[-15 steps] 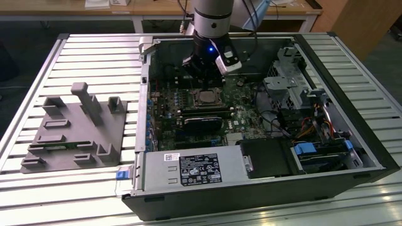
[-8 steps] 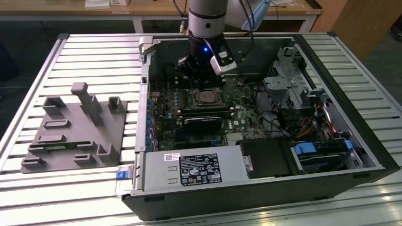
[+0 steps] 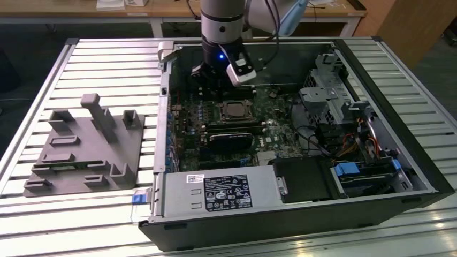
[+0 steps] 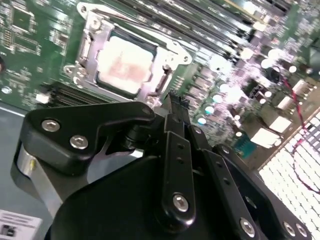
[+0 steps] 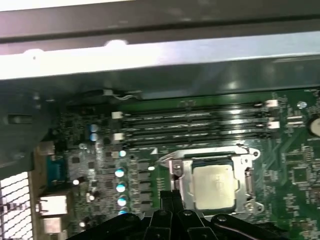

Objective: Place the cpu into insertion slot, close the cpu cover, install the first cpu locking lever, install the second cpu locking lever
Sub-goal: 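Install the first cpu locking lever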

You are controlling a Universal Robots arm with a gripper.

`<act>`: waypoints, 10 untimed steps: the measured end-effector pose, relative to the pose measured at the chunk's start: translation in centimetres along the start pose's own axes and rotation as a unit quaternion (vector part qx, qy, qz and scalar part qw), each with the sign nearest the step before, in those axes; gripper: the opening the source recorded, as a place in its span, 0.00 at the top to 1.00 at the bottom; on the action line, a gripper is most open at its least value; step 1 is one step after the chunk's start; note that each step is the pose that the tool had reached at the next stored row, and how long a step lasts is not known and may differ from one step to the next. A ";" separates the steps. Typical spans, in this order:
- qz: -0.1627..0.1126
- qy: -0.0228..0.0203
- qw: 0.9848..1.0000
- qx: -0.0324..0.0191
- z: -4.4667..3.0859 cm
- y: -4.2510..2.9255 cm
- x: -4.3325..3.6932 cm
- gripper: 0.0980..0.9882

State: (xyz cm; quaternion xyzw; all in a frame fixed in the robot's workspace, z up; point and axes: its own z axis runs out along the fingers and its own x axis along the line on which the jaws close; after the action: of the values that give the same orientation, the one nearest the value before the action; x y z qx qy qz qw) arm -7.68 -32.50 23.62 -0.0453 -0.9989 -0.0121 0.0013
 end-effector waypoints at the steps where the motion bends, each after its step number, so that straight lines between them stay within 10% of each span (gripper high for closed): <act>1: 0.000 0.000 1.000 0.000 0.00 -0.02 0.23 0.99; 10: 0.000 0.001 1.000 -0.031 0.01 -0.17 1.69 0.99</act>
State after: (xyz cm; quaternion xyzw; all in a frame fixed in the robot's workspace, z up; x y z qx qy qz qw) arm -9.38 -32.52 23.62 -0.0452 -0.9980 -0.0432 0.0007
